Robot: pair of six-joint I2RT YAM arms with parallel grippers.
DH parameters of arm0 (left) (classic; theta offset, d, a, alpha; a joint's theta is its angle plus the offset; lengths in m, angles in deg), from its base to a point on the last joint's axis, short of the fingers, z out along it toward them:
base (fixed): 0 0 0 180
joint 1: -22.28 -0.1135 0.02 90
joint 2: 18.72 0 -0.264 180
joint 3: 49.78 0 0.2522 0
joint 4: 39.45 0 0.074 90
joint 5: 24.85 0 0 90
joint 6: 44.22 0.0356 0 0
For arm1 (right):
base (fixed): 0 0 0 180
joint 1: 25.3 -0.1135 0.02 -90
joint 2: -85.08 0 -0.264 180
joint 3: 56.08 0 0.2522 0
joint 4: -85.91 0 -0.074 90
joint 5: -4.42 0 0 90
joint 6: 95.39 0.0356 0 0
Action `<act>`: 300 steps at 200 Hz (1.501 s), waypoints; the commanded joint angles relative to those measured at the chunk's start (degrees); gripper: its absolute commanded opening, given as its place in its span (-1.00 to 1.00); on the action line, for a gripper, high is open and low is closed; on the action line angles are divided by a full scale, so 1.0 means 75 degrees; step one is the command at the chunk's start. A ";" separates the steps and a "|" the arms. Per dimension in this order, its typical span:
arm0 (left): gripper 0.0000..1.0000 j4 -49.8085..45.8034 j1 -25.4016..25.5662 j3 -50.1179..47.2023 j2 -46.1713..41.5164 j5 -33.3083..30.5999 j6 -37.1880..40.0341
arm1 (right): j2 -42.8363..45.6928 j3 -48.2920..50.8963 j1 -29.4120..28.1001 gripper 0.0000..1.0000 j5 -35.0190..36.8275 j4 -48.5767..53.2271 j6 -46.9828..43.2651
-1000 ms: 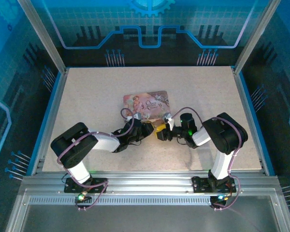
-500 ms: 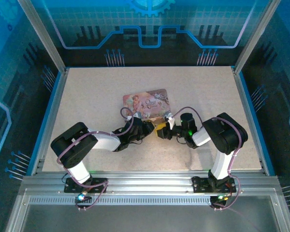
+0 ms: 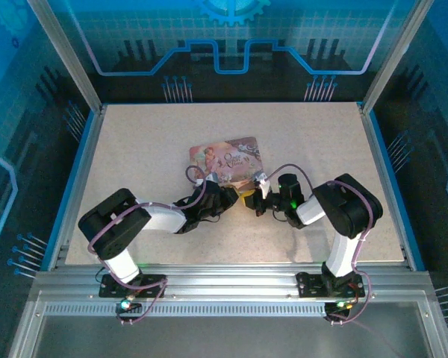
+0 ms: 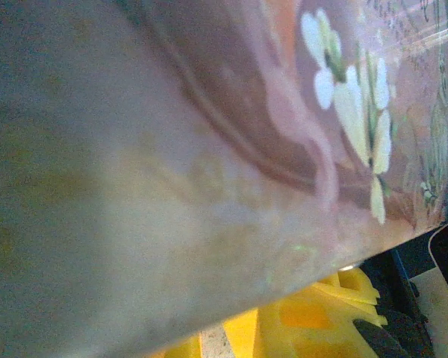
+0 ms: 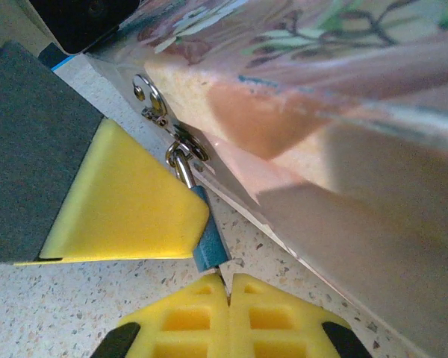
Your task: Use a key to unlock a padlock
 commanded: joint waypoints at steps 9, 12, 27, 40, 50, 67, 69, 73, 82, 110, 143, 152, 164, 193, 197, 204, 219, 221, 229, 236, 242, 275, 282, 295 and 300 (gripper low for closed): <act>-0.49 0.0388 0.0059 0.0240 0.0044 0.0492 -0.0222 | 0.0181 0.0009 -0.0092 -1.00 -0.0053 0.0297 0.0169; -0.47 0.0385 0.0064 0.0240 0.0044 0.0485 -0.0213 | 0.0196 0.0004 -0.0092 -1.00 -0.0045 0.0335 0.0184; -0.34 0.0379 0.0064 0.0201 0.0026 0.0438 -0.0223 | 0.0295 -0.0009 -0.0104 -1.00 -0.0065 0.0577 0.0271; -0.22 0.0377 0.0063 0.0153 -0.0009 0.0397 -0.0239 | 0.0398 -0.0063 -0.0125 -1.00 -0.0062 0.0958 0.0345; -0.16 0.0378 0.0071 0.0103 -0.0044 0.0351 -0.0254 | 0.0477 -0.0044 -0.0168 -1.00 -0.0021 0.1149 0.0404; -0.08 0.0342 0.0064 0.0002 -0.0178 0.0277 -0.0250 | 0.0638 -0.0021 -0.0215 -1.00 -0.0035 0.1529 0.0541; -0.07 0.0334 0.0066 -0.0004 -0.0193 0.0268 -0.0252 | 0.0666 -0.0015 -0.0220 -1.00 -0.0031 0.1561 0.0571; -0.05 0.0309 0.0060 -0.0033 -0.0238 0.0250 -0.0239 | 0.0692 -0.0006 -0.0225 -1.00 -0.0019 0.1641 0.0651; -0.02 0.0237 0.0067 -0.0073 -0.0331 0.0222 -0.0216 | 0.0769 0.0020 -0.0248 -1.00 -0.0069 0.1753 0.0795; 0.17 0.0150 0.0095 -0.0304 -0.0581 0.0170 -0.0343 | 0.1195 0.0013 -0.0356 -1.00 -0.0014 0.2333 0.1383; 0.24 0.0245 0.0212 -0.0742 -0.0820 -0.0042 -0.0613 | 0.1782 -0.0185 -0.0433 -1.00 0.0122 0.3219 0.1942; 0.24 0.0256 0.0252 -0.0860 -0.0922 -0.0146 -0.0684 | 0.1808 -0.0251 -0.0439 -1.00 0.0027 0.3264 0.2213; 0.24 0.0317 0.0317 -0.1013 -0.1039 -0.0354 -0.0816 | 0.1785 -0.0312 -0.0472 -1.00 -0.0079 0.3217 0.2591; 0.20 0.0425 0.0523 -0.1314 -0.1274 -0.1048 -0.1195 | 0.1790 -0.0330 -0.0693 -1.00 0.0038 0.3100 0.3411; 0.20 0.0414 0.0545 -0.1328 -0.1290 -0.1117 -0.1236 | 0.1813 -0.0337 -0.0718 -1.00 0.0068 0.3103 0.3477; 0.18 0.0393 0.0578 -0.1341 -0.1298 -0.1229 -0.1315 | 0.1859 -0.0338 -0.0775 -1.00 0.0118 0.3103 0.3588; 0.16 0.0383 0.0672 -0.1333 -0.1313 -0.1416 -0.1398 | 0.1989 -0.0332 -0.0851 -1.00 0.0286 0.3194 0.3805; 0.16 0.0379 0.0684 -0.1331 -0.1306 -0.1438 -0.1415 | 0.2009 -0.0315 -0.0853 -1.00 0.0298 0.3193 0.3830; 0.15 0.0354 0.0712 -0.1318 -0.1305 -0.1512 -0.1470 | 0.2088 -0.0281 -0.0879 -1.00 0.0371 0.3163 0.3953; 0.13 0.0337 0.0727 -0.1318 -0.1287 -0.1590 -0.1538 | 0.2150 -0.0253 -0.0898 -1.00 0.0456 0.3172 0.4070; 0.13 0.0337 0.0734 -0.1330 -0.1273 -0.1636 -0.1586 | 0.2202 -0.0232 -0.0911 -1.00 0.0520 0.3185 0.4153; 0.04 0.0670 0.0807 -0.1342 -0.1037 -0.1827 -0.1903 | 0.2336 -0.0207 -0.0962 -1.00 0.0661 0.3220 0.4629; 0.01 0.0755 0.0841 -0.1331 -0.0986 -0.1861 -0.1941 | 0.2330 -0.0177 -0.0981 -1.00 0.0662 0.3160 0.4732; -0.01 0.0862 0.0889 -0.1296 -0.0911 -0.1916 -0.1978 | 0.2303 -0.0160 -0.1000 -0.99 0.0665 0.3060 0.4967; -0.02 0.0875 0.0911 -0.1278 -0.0891 -0.1946 -0.1999 | 0.2290 -0.0150 -0.1006 -0.99 0.0664 0.3029 0.5041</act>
